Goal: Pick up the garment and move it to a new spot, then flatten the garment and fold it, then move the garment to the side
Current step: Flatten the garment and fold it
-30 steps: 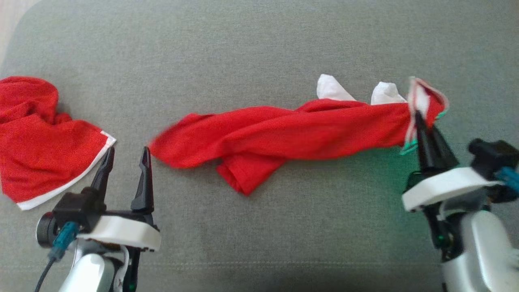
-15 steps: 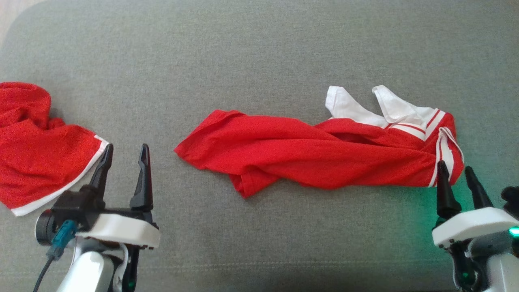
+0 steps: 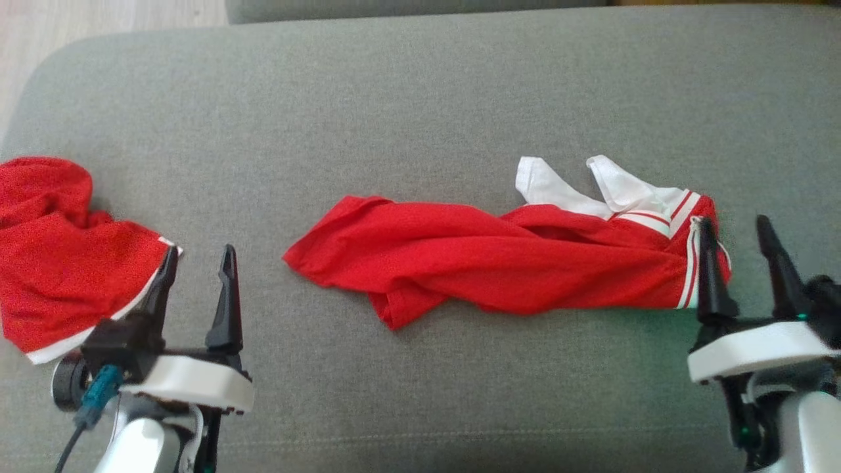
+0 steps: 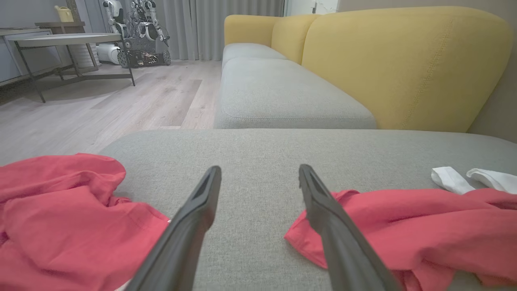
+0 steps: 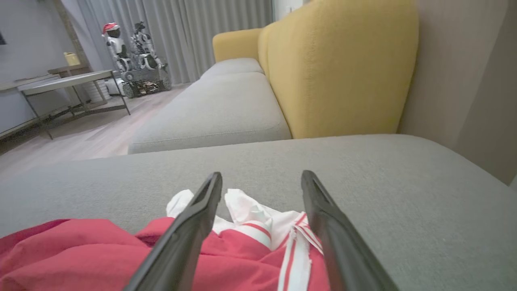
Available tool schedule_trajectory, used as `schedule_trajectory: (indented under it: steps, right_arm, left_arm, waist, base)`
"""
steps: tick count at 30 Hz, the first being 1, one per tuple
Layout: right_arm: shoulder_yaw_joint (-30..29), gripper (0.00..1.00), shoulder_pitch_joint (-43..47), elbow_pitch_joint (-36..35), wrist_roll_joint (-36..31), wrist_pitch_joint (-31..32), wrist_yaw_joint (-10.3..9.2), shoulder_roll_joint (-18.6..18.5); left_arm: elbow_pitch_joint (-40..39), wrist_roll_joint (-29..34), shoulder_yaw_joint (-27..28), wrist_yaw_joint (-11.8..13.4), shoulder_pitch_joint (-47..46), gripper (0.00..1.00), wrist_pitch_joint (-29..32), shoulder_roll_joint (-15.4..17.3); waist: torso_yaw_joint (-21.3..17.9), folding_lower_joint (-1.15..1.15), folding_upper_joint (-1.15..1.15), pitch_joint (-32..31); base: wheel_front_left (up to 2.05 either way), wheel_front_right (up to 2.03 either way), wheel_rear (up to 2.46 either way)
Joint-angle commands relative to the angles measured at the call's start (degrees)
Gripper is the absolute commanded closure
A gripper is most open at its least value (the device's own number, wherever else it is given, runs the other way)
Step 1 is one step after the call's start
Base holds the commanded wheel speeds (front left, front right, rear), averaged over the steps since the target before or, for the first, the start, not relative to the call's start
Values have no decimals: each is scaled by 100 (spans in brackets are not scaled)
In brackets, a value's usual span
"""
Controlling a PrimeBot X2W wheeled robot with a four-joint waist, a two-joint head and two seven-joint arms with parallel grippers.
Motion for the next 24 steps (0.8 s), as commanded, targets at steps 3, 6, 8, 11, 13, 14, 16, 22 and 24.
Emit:
schedule_trajectory:
  steps: [3, 6, 8, 11, 13, 14, 16, 22, 24]
  right_arm:
    - [381, 0, -99, -322, -207, 92, -4, -34]
    - [550, 0, -16, -326, -277, 140, -4, -34]
    - [617, 0, 57, -324, -296, 165, -4, -34]
    - [681, 0, 137, -328, -292, 190, -4, -34]
    - [705, 0, 171, -327, -282, 201, -4, -34]
    - [713, 0, 184, -328, -275, 206, -4, -34]
    - [726, 0, 199, -331, -263, 216, -4, -34]
    - [756, 0, 202, -331, -257, 237, -4, -34]
    - [760, 0, 204, -329, -251, 242, -4, -34]
  left_arm:
    - [-189, -15, 210, 52, -46, 0, 45, 174]
    - [-186, 0, 154, 53, 42, 0, 93, 200]
    - [-193, 5, 119, 56, 100, 0, 132, 215]
    - [-221, 6, 85, 73, 174, 0, 185, 233]
    - [-235, 5, 70, 85, 208, 0, 212, 244]
    - [-242, 4, 64, 90, 221, 0, 225, 249]
    - [-257, 0, 54, 98, 234, 0, 243, 259]
    - [-267, -16, 37, 117, 246, 0, 272, 276]
    - [-269, -23, 30, 124, 246, 0, 274, 276]
  waist:
    - [-3, 0, 0, -197]
    - [-2, 0, 0, -329]
    - [-5, 0, 0, -396]
    - [-14, 0, 0, -461]
    - [-16, 0, 0, -491]
    - [-16, 0, 0, -502]
    - [-16, 0, 0, -514]
    - [-21, 0, 0, -530]
    - [-20, 0, 0, -533]
  base:
    - [0, 0, 0]
    - [0, 0, 0]
    - [0, 0, 0]
    - [0, 0, 0]
    - [0, 0, 0]
    - [0, 0, 0]
    - [0, 0, 0]
    - [0, 0, 0]
    - [0, 0, 0]
